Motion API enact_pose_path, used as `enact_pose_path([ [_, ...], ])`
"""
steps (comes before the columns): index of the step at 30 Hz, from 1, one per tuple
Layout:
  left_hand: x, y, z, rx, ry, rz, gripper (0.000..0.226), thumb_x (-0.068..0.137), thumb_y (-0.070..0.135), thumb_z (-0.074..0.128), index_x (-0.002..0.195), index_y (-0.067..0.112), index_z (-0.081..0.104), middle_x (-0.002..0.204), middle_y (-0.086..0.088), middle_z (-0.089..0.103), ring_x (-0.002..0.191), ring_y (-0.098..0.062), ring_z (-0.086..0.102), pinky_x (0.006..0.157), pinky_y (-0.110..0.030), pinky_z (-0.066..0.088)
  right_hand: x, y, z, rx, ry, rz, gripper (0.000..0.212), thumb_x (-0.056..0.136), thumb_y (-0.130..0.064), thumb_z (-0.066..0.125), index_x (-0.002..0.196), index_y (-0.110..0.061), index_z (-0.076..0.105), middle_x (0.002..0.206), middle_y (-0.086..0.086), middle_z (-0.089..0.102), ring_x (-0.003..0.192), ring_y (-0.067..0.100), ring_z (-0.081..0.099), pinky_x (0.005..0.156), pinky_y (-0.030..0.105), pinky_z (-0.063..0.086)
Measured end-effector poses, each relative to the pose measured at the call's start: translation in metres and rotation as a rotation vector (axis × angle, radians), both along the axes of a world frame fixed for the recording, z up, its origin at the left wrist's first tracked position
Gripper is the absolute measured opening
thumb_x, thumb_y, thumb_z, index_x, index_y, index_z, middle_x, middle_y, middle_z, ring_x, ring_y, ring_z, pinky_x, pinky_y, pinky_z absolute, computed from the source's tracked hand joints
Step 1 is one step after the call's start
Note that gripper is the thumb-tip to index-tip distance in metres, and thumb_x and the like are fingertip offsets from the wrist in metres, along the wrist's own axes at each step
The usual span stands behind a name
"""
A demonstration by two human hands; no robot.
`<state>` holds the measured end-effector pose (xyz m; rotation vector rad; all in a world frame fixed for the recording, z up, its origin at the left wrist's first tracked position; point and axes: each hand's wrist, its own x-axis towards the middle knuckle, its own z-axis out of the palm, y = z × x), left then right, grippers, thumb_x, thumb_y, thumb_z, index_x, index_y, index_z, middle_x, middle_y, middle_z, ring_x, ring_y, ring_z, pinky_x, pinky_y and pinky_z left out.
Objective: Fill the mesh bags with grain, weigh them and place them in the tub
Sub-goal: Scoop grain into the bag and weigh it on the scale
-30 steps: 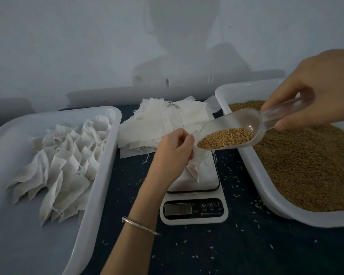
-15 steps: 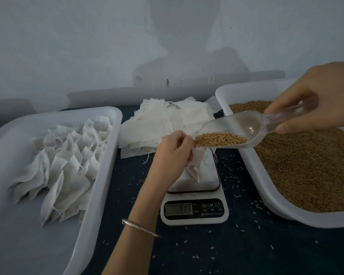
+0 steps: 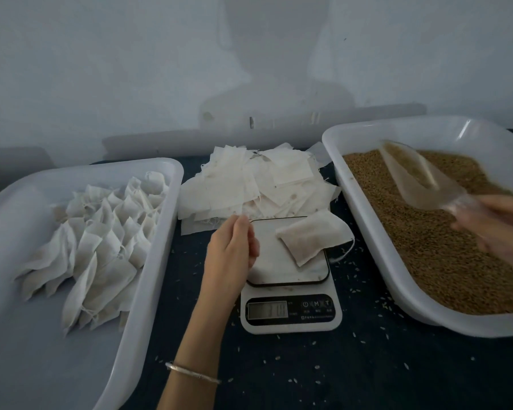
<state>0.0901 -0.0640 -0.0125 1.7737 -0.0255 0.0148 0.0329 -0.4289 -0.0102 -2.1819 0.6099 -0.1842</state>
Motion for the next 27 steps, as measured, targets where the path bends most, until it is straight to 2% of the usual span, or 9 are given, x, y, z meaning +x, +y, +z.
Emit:
enact_pose_path([
  [2,-0.001,0.004,-0.003,-0.003,0.004,0.020,0.034,0.099,0.019,0.038,0.068,0.011,0.048,0.056,-0.001,0.051,0.046,-0.006,0.041,0.042,-0.017,0.034,-0.001,-0.027,-0.037,-0.075,0.053,-0.067,0.034,0.088,-0.058,0.051,0.117,-0.041,0.052,0.102,0.005,0.068,0.044,0.009,0.054,0.044,0.023,0.044],
  [3,-0.002,0.005,-0.003,-0.004,0.003,0.027,0.033,0.099,0.019,0.038,0.068,0.010,0.048,0.057,-0.003,0.050,0.046,-0.006,0.041,0.042,-0.017,0.034,-0.001,-0.034,-0.049,-0.092,0.048,-0.065,0.032,0.089,-0.061,0.050,0.115,-0.044,0.053,0.106,-0.002,0.069,0.051,0.009,0.059,0.047,0.028,0.049],
  [6,-0.002,0.010,-0.005,-0.014,-0.013,0.053,0.032,0.098,0.019,0.040,0.069,0.010,0.049,0.057,-0.004,0.051,0.047,-0.009,0.041,0.042,-0.018,0.034,-0.012,-0.047,-0.068,-0.176,-0.019,0.004,0.048,0.077,-0.078,0.052,0.121,-0.057,0.052,0.100,-0.022,0.070,0.065,0.010,0.070,0.054,0.051,0.057],
  [8,-0.002,0.013,-0.005,-0.022,-0.040,0.074,0.031,0.097,0.019,0.040,0.069,0.010,0.050,0.059,-0.005,0.053,0.048,-0.009,0.042,0.042,-0.018,0.035,-0.014,-0.056,-0.070,-0.166,-0.026,0.012,0.055,0.073,-0.082,0.053,0.122,-0.059,0.050,0.099,-0.023,0.070,0.064,0.010,0.071,0.052,0.057,0.055],
  [12,-0.002,0.017,-0.004,-0.044,-0.113,0.110,0.032,0.098,0.016,0.039,0.068,0.011,0.050,0.058,-0.004,0.055,0.048,-0.011,0.043,0.044,-0.021,0.035,-0.002,-0.064,-0.065,-0.174,-0.096,-0.066,0.048,0.058,-0.090,0.052,0.101,-0.069,0.049,0.096,-0.011,0.070,0.068,0.015,0.070,0.067,0.053,0.058],
  [15,-0.004,0.022,-0.003,-0.065,-0.167,0.138,0.033,0.097,0.019,0.038,0.067,0.015,0.050,0.058,-0.001,0.056,0.048,-0.010,0.044,0.044,-0.020,0.036,-0.004,-0.050,-0.059,-0.233,-0.090,0.049,0.050,0.072,-0.084,0.049,0.117,-0.064,0.049,0.099,-0.023,0.069,0.074,0.002,0.070,0.047,0.048,0.056],
  [18,-0.008,0.027,-0.002,-0.079,-0.207,0.161,0.032,0.097,0.021,0.038,0.069,0.013,0.051,0.059,0.000,0.056,0.049,-0.010,0.044,0.044,-0.019,0.037,-0.007,-0.037,-0.051,-0.286,-0.071,0.082,0.063,0.068,-0.090,0.043,0.125,-0.065,0.043,0.103,-0.035,0.062,0.075,-0.007,0.067,0.033,0.048,0.048],
  [23,-0.011,0.032,0.003,-0.103,-0.234,0.166,0.031,0.096,0.022,0.037,0.069,0.015,0.050,0.058,0.002,0.054,0.049,-0.009,0.043,0.045,-0.018,0.036,0.002,-0.022,-0.051,-0.284,-0.106,0.124,0.064,0.061,-0.095,0.033,0.121,-0.071,0.037,0.102,-0.039,0.059,0.071,0.004,0.067,0.049,0.034,0.057],
  [27,-0.010,0.032,0.005,-0.101,-0.253,0.164,0.032,0.095,0.025,0.038,0.068,0.015,0.050,0.058,0.002,0.054,0.049,-0.009,0.043,0.046,-0.019,0.036,0.005,-0.022,-0.048,-0.314,-0.067,0.164,0.063,0.069,-0.091,0.037,0.126,-0.066,0.038,0.103,-0.037,0.060,0.074,0.003,0.067,0.040,0.031,0.054],
])
